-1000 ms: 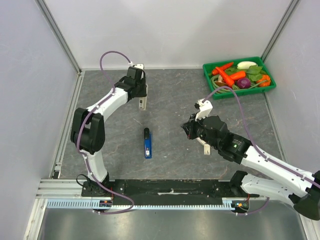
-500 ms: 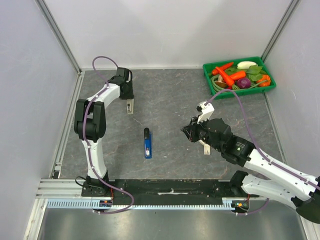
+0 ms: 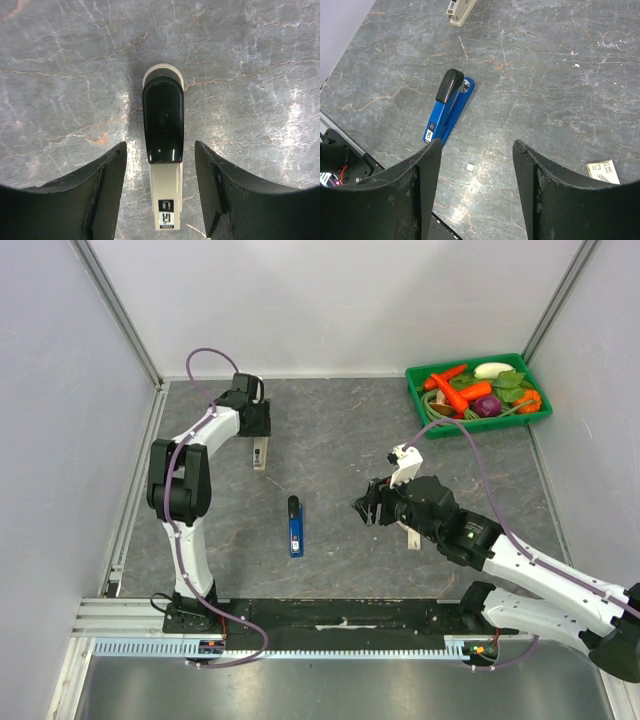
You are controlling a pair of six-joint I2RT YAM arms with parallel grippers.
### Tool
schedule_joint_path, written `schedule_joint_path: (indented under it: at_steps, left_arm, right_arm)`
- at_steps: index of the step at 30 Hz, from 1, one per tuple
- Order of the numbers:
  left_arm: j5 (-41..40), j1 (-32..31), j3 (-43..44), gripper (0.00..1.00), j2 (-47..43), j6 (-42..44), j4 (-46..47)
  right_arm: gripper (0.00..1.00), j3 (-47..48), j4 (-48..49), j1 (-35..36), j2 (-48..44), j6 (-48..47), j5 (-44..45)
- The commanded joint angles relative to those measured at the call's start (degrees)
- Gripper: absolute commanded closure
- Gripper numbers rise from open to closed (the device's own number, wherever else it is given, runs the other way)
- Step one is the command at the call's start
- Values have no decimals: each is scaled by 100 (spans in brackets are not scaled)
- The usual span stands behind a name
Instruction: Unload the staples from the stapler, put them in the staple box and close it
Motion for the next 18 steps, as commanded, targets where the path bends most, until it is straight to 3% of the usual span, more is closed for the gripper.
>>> schedule_joint_path:
  at_steps: [1, 7, 10, 15, 18]
  left_arm:
    - [-110, 0, 131, 36, -829, 274, 139]
    - [436, -184, -764, 26, -1980, -402, 279]
    - [496, -491, -1091, 9, -2551, -587, 281]
    - [471, -1273, -1643, 6, -3062, -702, 183]
    - [-151, -2011, -2039, 6, -3378, -667, 174]
  right_arm:
    - [31, 203, 81, 8, 103, 8, 96]
    - [15, 230, 63, 0, 139, 60, 957]
    - [2, 274, 63, -35, 243, 104, 1186]
    - [2, 414, -51, -220, 595, 306, 1213]
    - [2, 406, -183, -422, 753, 570, 1283]
